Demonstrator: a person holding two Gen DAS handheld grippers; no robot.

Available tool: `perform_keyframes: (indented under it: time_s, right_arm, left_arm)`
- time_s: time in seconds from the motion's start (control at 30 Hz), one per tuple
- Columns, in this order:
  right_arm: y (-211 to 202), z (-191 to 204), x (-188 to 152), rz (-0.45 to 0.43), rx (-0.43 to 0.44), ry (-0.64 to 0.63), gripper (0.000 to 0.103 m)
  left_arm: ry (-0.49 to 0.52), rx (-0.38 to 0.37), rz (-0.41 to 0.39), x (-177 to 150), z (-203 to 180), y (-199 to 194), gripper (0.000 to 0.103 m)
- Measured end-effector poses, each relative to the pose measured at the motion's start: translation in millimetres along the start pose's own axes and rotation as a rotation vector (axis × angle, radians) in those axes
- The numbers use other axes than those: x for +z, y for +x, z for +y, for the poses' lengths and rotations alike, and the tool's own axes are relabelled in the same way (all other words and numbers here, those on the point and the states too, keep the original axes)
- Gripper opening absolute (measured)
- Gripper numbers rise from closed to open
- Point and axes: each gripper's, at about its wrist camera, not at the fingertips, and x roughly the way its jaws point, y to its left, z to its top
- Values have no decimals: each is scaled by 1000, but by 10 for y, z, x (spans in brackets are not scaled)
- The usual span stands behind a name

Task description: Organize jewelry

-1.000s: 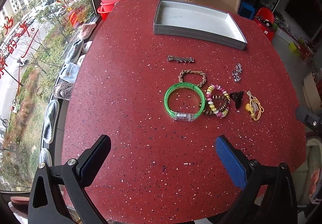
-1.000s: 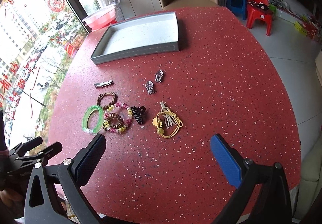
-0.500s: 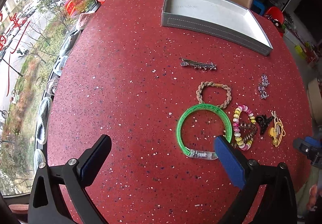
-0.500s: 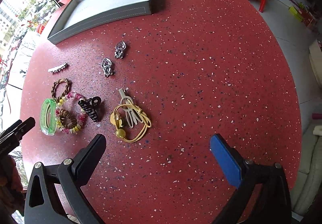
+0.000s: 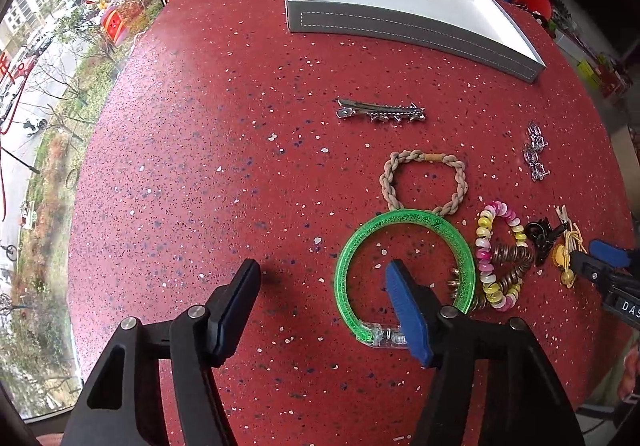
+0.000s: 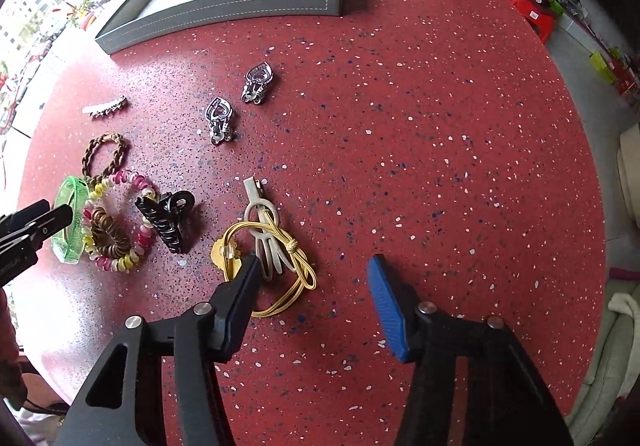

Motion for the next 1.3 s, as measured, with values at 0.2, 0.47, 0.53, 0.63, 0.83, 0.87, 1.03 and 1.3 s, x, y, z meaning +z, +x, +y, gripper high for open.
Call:
perform_keyframes:
  time_s: [0.2, 0.47, 0.53, 0.63, 0.83, 0.87, 1.03, 1.3]
  right_arm:
    - [-82, -14, -19, 5, 10, 42, 8]
    - [-279, -141, -95, -29, 77, 129, 3]
    - [-358, -124, -80, -41, 94, 149, 3]
    - [-427, -145, -50, -64, 114, 163, 3]
    - [-603, -94, 1, -113, 148, 166, 3]
    - [-623, -94, 44, -122, 155, 167, 3]
    - [-711, -125, 171, -142, 165, 155, 3]
    - [-794, -292, 381, -162, 248, 181, 3]
  left_arm:
    - [89, 16, -21, -20, -161, -33, 34]
    - [56, -95, -37, -21, -115, -149, 25]
    - [39, -116, -45, -11, -86, -190, 25]
    - [28, -134, -58, 19, -48, -274, 25]
    - [1, -178, -88, 106, 144, -427, 25]
    - [-2, -180, -94, 125, 151, -453, 25]
    - [-18, -180, -113, 243, 166, -504, 25]
    - [-56, -164, -127, 440, 152, -593, 25]
